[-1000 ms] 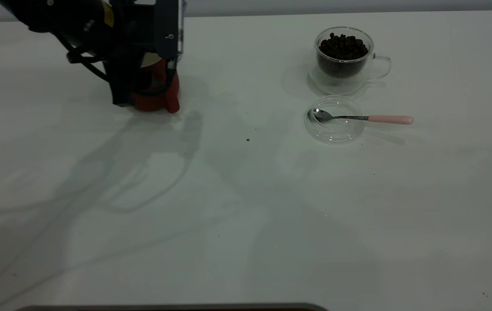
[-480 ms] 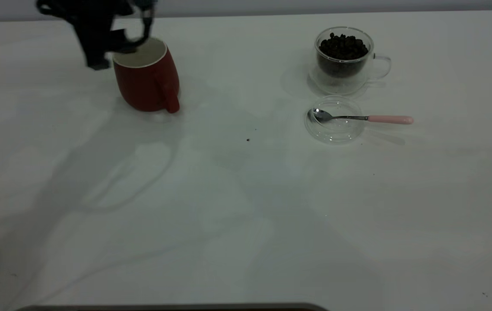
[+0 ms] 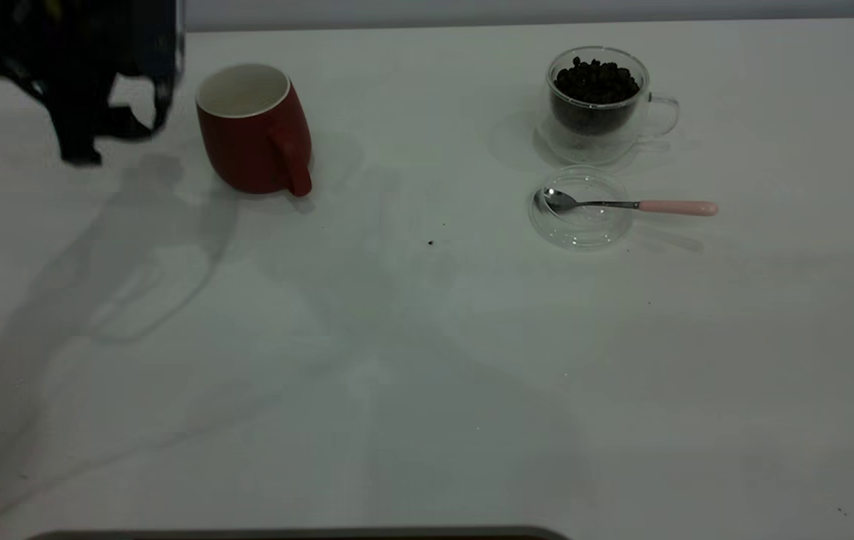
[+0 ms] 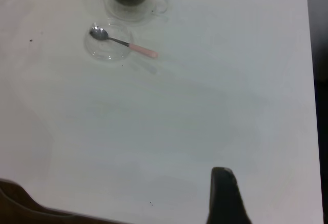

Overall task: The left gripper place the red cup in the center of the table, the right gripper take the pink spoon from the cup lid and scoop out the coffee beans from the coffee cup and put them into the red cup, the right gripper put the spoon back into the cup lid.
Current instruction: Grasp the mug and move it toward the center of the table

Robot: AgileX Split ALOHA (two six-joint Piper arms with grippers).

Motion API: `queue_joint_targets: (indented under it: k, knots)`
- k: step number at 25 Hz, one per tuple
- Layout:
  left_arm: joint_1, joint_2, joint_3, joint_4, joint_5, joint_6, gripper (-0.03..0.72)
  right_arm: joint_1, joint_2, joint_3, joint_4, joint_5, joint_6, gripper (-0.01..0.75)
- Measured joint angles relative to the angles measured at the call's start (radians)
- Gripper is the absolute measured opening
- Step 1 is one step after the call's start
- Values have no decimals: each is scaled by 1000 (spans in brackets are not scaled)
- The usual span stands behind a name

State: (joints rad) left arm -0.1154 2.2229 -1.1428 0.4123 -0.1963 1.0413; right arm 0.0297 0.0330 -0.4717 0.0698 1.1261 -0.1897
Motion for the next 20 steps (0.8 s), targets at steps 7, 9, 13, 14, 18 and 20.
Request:
queue_joint_targets:
  k: [7, 9, 13, 14, 18, 20]
  knots:
    - [0, 98, -4, 0, -170, 13, 586, 0, 0, 0, 0, 0, 0, 508]
    - [-2, 111, -16, 0, -181, 13, 586, 0, 0, 0, 0, 0, 0, 508]
    - [-28, 115, -35, -3, -183, 13, 586, 0, 0, 0, 0, 0, 0, 508]
    - [-35, 115, -37, -3, -184, 14, 586, 0, 0, 0, 0, 0, 0, 508]
    - [-89, 117, -38, -3, -204, 14, 586, 0, 0, 0, 0, 0, 0, 508]
    - [-120, 118, -38, -3, -208, 14, 586, 0, 0, 0, 0, 0, 0, 508]
